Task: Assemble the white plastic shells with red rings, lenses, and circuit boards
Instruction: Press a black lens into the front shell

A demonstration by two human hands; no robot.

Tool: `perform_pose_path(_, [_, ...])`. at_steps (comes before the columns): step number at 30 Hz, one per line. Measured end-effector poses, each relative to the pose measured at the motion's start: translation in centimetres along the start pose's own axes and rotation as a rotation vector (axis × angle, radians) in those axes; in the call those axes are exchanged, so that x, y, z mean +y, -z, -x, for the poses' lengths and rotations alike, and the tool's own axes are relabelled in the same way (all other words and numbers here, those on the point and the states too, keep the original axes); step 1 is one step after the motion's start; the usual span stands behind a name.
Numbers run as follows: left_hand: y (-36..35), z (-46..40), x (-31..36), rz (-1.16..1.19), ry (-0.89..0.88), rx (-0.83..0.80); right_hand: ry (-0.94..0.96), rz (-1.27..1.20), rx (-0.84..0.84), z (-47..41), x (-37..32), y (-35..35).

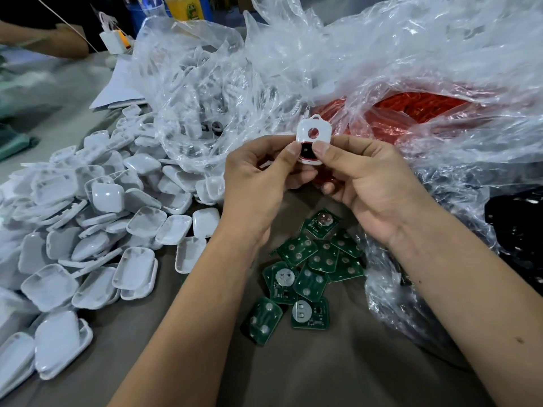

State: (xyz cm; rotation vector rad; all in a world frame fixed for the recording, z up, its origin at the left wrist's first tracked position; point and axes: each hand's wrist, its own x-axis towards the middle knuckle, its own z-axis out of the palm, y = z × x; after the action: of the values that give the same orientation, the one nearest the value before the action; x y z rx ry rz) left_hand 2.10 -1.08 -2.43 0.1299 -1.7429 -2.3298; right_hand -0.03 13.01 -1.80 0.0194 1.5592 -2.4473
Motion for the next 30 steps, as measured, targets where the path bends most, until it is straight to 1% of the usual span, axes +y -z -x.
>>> perform_pose_path(4, [-0.4, 0.2, -0.2, 0.019, -0.001, 0.018, 0.065, 0.106, 0.043, 0.0, 0.4, -0.1])
perform_pose_path(9, [-0.3, 0.2, -0.2, 0.090, 0.053, 0.019, 0.116, 0.064, 0.078, -0.1, 0.3, -0.1])
perform_pose_path(13, [-0.1, 0.1, -0.2, 0.119, 0.069, -0.004, 0.121, 0.068, 0.056, -0.2, 0.3, 0.2])
perform_pose_path(16, [-0.1, 0.0, -0.1, 0.185, 0.109, 0.007, 0.076, -0.003, 0.002, -0.3, 0.1, 0.7])
perform_pose_path(21, [-0.1, -0.1, -0.3, 0.211, 0.133, 0.013, 0.054, -0.074, -0.068, -0.5, 0.1, 1.0])
perform_pose_path(23, [-0.2, -0.1, -0.5, 0.219, 0.146, 0.028, 0.059, -0.085, -0.074, -0.6, 0.1, 0.9])
perform_pose_path(25, [-0.2, -0.1, -0.8, 0.180, 0.108, 0.060, 0.096, -0.069, -0.045, -0.7, 0.3, 0.8])
perform_pose_path(26, [-0.1, -0.2, -1.0, 0.121, 0.058, 0.085, 0.143, -0.022, -0.011, -0.7, 0.5, 0.8])
perform_pose_path(27, [0.0, -0.2, -1.2, 0.054, 0.003, 0.098, 0.219, 0.080, 0.039, -0.8, 0.6, 0.8])
perform_pose_path(28, [0.0, -0.2, -1.3, 0.002, -0.036, 0.095, 0.321, 0.232, 0.094, -0.8, 0.8, 0.8])
perform_pose_path(29, [-0.1, -0.2, -1.4, -0.008, -0.047, 0.080, 0.431, 0.395, 0.130, -0.7, 0.9, 0.8])
perform_pose_path(30, [-0.3, 0.0, -1.4, 0.030, -0.027, 0.063, 0.529, 0.527, 0.139, -0.7, 1.0, 0.8])
